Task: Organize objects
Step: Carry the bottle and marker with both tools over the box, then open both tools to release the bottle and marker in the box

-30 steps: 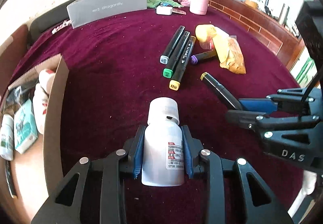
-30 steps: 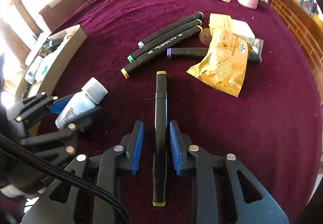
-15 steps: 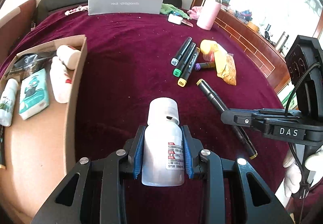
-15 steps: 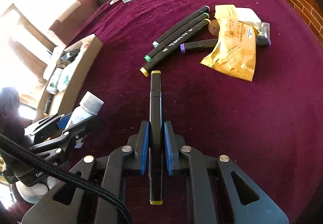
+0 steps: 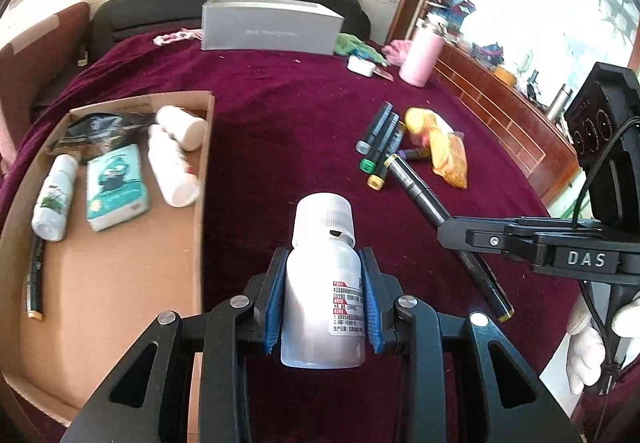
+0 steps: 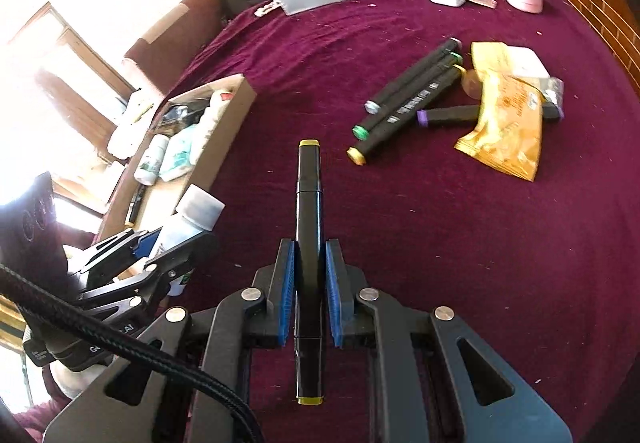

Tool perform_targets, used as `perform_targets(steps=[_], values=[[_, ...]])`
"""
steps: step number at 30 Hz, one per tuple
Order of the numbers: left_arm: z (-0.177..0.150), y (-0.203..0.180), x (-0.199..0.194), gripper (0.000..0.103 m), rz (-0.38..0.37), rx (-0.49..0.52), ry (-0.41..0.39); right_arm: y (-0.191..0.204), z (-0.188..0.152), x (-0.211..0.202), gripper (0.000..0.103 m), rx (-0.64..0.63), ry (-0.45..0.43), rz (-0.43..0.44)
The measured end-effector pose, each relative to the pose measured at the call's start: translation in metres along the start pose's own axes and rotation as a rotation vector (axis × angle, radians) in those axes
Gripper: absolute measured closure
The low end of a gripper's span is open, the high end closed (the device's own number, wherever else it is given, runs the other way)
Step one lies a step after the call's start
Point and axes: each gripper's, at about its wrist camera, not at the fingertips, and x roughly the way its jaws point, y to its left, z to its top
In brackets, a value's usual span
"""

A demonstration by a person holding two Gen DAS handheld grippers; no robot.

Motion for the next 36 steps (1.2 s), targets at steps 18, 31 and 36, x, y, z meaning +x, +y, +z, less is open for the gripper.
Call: perform_targets(steps=[18, 31, 36], values=[[0.001, 0.111, -0.034, 0.074, 0.107, -0.165, -0.081, 0.105, 0.037, 0.044, 0.09, -0.117, 0.061, 0.129], [0.002, 0.178, -0.028, 0.074, 0.18, -0.235, -0.042, 0.159, 0.05, 0.105, 0.09, -0.146, 0.139, 0.137], [0.001, 0.181, -0.021, 0.074, 0.168, -0.231, -0.025, 0.166, 0.041, 0.13, 0.09, -0.145, 0.185, 0.119]])
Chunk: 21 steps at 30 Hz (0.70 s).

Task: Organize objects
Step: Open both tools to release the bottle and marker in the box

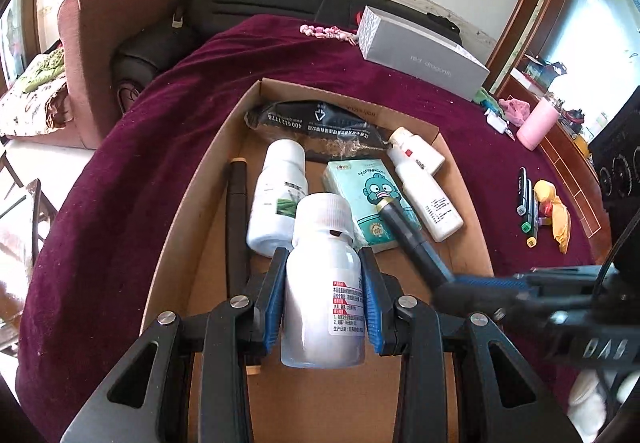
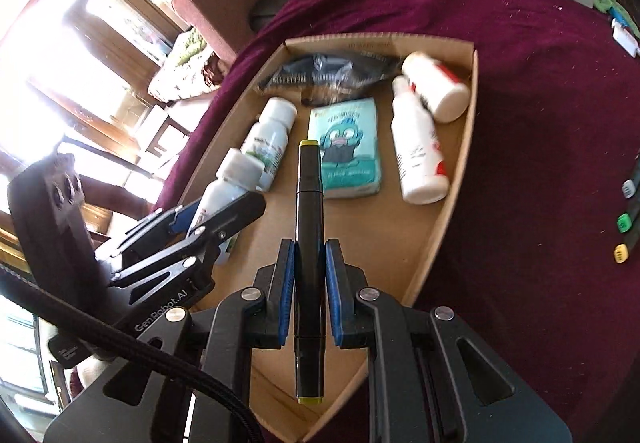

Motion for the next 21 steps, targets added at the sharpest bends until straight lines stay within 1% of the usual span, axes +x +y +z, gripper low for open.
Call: perform_targets(steps=[6, 9, 17, 18, 21], values=[[0.001, 0.003, 0.007, 0.074, 0.031, 0.0, 0.015, 0.007, -0.003, 0.017, 0.09, -0.018, 0.029, -0.029], [0.002, 0.007, 0.007, 0.074, 0.024, -0.016, 0.012, 0.007, -0.003, 0.022, 0.09, -0.019, 0.038, -0.031], [0.001, 0.011, 0.003, 0.072, 0.037, -0.046, -0.007, 0.008, -0.005, 0.032, 0.09, -0.019, 0.053, -0.028], [0.002, 0.011, 0.002, 0.07, 0.038, -0.048, -0.014, 0.009, -0.005, 0.032, 0.09, -0.019, 0.053, -0.027], [0.003, 0.01, -0.005, 0.057, 0.041, -0.053, -0.036, 0.009, -0.005, 0.032, 0.09, -0.019, 0.056, -0.023]])
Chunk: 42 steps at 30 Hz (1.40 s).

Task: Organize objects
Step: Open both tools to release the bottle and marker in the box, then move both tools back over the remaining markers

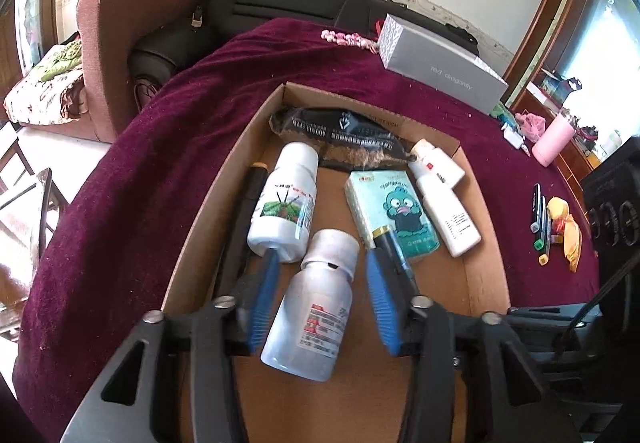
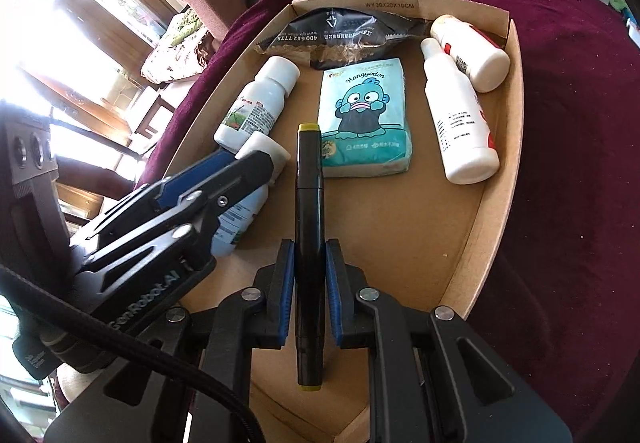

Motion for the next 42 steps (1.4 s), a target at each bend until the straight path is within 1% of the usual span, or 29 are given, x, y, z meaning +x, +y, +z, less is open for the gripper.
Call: perform_targets(steps=[1, 4, 7, 8, 14, 19, 28, 36, 40, 42], values=[[0.001, 0.0, -0.002, 0.055, 0.0, -0.001, -0.006, 0.001, 0.0, -0.001, 0.09, 0.001, 0.001, 0.001], [0.003, -0.001, -0.008, 0.045, 0.005, -0.001, -0.021, 0.001, 0.0, -0.001, 0.089, -0.002, 0.001, 0.003], [0.003, -0.004, -0.009, 0.042, 0.012, 0.009, -0.019, 0.002, -0.001, 0.0, 0.089, -0.008, 0.0, 0.005], [0.003, -0.005, -0.009, 0.042, 0.014, 0.011, -0.018, 0.002, -0.002, -0.001, 0.088, -0.007, -0.003, 0.006], [0.005, -0.009, -0.016, 0.041, 0.025, 0.008, -0.032, 0.003, -0.004, -0.008, 0.08, -0.021, -0.034, 0.018], [0.007, -0.015, -0.025, 0.04, 0.037, 0.012, -0.047, -0.007, -0.006, -0.021, 0.073, -0.009, -0.073, 0.044], [0.007, -0.043, -0.037, 0.039, 0.062, 0.062, -0.057, -0.02, -0.014, -0.044, 0.072, 0.017, -0.133, 0.086], [0.005, -0.079, -0.046, 0.039, 0.073, 0.129, -0.067, -0.049, -0.03, -0.073, 0.072, 0.071, -0.188, 0.11], [0.001, -0.103, -0.047, 0.039, 0.088, 0.185, -0.057, -0.062, -0.039, -0.087, 0.072, 0.102, -0.221, 0.121], [-0.001, -0.113, -0.046, 0.039, 0.089, 0.207, -0.049, -0.071, -0.042, -0.096, 0.059, 0.13, -0.248, 0.134]])
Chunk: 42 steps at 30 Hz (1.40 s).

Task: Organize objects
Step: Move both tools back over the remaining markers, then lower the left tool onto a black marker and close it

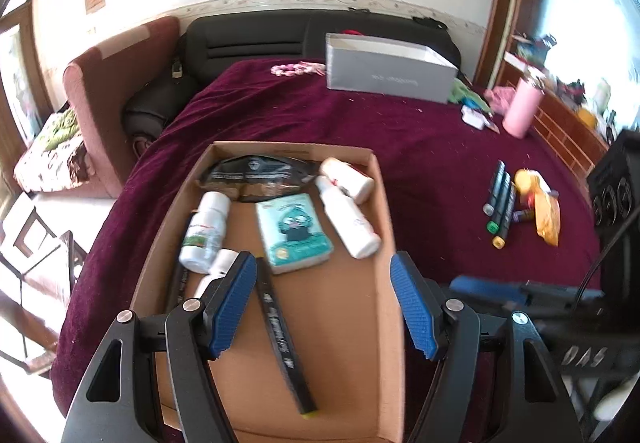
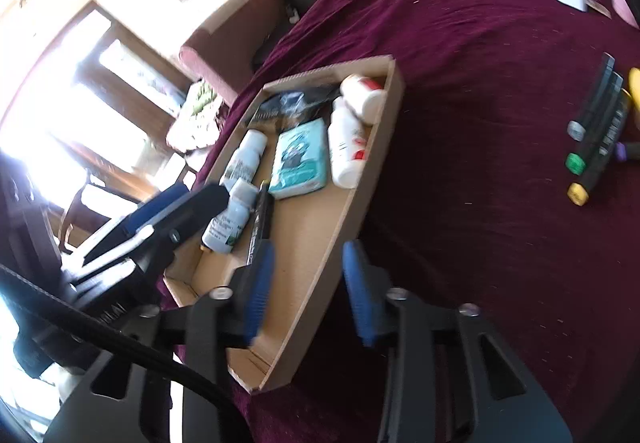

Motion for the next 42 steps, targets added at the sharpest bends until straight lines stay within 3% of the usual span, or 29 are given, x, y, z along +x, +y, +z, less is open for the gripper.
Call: perform_targets(steps=[11, 15, 18, 21, 27, 34, 38, 42], values=[[0.006, -0.063, 0.002, 0.04, -0.045, 0.104, 0.027, -0.048, -0.003, -0.069, 0.056, 0.098, -0.151, 0.018], [0.016, -0.074, 0.006, 0.04, -0.177, 0.042, 0.024, -0.083, -0.008, -0.1, 0.056, 0.164, -0.213, -0.001], [0.024, -0.085, 0.016, 0.04, -0.228, 0.019, 0.053, -0.112, -0.013, -0.126, 0.053, 0.222, -0.266, -0.018], [0.027, -0.105, 0.033, 0.04, -0.219, 0.046, 0.091, -0.14, -0.02, -0.151, 0.048, 0.286, -0.324, -0.039], [0.025, -0.143, 0.065, 0.04, -0.233, 0.1, 0.164, -0.193, -0.033, -0.182, 0.048, 0.404, -0.388, -0.057], [0.033, -0.163, 0.111, 0.04, -0.197, 0.13, 0.212, -0.227, -0.036, -0.198, 0.048, 0.43, -0.479, -0.134], [0.057, -0.166, 0.136, 0.04, -0.197, 0.107, 0.205, -0.244, -0.042, -0.196, 0.047, 0.451, -0.501, -0.113], [0.08, -0.181, 0.167, 0.04, -0.147, 0.175, 0.201, -0.256, -0.043, -0.19, 0.046, 0.501, -0.474, -0.061]])
